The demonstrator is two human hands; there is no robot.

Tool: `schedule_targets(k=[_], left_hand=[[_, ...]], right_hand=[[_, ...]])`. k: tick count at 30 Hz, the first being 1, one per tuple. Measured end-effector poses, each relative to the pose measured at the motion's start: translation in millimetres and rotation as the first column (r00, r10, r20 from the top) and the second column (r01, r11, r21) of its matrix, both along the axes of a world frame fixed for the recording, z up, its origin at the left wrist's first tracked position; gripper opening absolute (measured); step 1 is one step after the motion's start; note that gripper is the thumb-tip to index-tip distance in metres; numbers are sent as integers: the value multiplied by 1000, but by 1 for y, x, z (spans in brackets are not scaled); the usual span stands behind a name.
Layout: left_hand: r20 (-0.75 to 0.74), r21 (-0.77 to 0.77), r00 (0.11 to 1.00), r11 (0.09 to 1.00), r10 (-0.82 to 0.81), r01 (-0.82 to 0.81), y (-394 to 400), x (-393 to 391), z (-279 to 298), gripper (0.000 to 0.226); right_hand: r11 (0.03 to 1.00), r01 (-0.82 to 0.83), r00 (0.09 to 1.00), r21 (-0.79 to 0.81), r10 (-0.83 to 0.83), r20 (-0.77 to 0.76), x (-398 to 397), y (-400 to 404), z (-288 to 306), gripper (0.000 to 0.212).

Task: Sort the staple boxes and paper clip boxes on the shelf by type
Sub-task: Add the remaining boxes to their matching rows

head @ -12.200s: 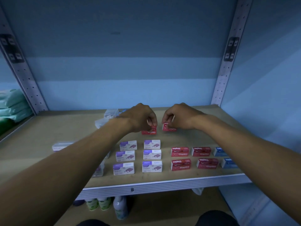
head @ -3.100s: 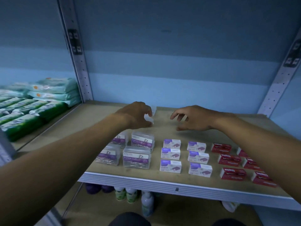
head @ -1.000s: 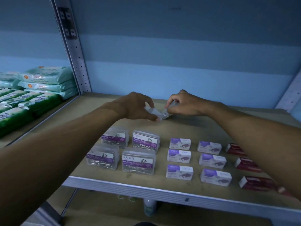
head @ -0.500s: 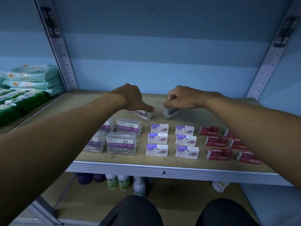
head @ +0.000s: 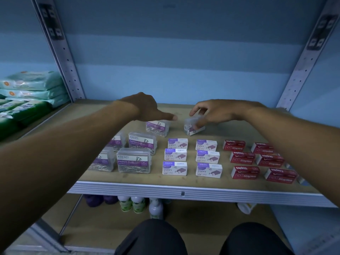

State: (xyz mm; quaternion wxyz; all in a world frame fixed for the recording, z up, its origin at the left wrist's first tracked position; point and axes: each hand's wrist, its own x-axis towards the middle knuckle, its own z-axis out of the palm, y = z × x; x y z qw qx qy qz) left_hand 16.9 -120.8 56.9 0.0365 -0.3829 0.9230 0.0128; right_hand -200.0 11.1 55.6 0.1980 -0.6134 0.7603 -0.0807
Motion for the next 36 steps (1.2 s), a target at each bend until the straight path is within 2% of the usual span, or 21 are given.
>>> schedule_targets(k=[2,5,9,14,18,20,24,29,36], left_hand=[[-50,55,996,996,-72,75,-2,8,8,74],[-151,119,970,971,-188,207,-4,19,12,47],[-244,133,934,945,-261,299,-2,19,7,33],[-257,79,933,957,-251,279,-4,14,2,28],[-290,82,931,963,-224,257,-4,13,-2,28],[-315,84,925,965,-213,250,-4,13,-5,28],[-344,77,915,965,-209,249,-3,15,-7,27],[-351,86,915,966,-200,243,-4,14,-7,29],[-380,69,903,967,-203,247,-5,15,-12,29]], right_hand=[[999,-15,1000,29,14,24,-7,1,-1,54],[999,-6,997,-33,8,72,-13,-1,-8,47],[994,8,987,-113,10,158,-16,-5,-15,38],[993,10,959,-117,24,283,-21,-3,-12,30],[993,57,885,-104,-2,466,-21,-1,-11,19],[995,59,866,-81,-10,501,-20,0,-11,20],[997,38,904,-74,-3,428,-19,-2,-9,24],[996,-24,978,-87,42,205,-14,-5,-4,37],[996,-55,994,-67,60,89,-9,-13,-12,30]])
